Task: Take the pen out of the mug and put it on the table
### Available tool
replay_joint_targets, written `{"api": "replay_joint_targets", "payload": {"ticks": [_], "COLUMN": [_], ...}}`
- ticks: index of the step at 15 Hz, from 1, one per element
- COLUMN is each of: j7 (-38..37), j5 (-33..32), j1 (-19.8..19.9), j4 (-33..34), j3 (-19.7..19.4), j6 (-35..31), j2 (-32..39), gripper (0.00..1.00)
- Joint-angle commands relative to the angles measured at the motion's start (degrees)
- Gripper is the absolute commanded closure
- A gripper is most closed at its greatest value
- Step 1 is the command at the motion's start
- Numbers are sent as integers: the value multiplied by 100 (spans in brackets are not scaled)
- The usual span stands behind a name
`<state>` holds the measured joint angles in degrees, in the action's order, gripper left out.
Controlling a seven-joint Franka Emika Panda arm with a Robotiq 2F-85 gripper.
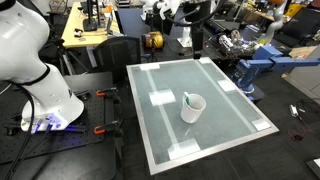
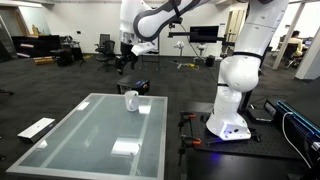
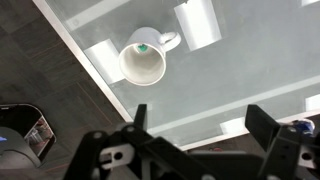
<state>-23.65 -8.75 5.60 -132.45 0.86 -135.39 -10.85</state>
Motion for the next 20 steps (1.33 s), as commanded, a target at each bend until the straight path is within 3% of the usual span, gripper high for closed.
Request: {"api": "replay_joint_targets", "payload": {"ticks": [1, 12, 20], "j7": [-584, -1367, -1736], "j5": [-267, -339, -299], "j1": [191, 387, 364], "j4": [-2, -522, -818], "j3": [-49, -300, -552], "j6": [-314, -812, -1851], "j2": [150, 413, 1071], "gripper": [0, 0, 0]}}
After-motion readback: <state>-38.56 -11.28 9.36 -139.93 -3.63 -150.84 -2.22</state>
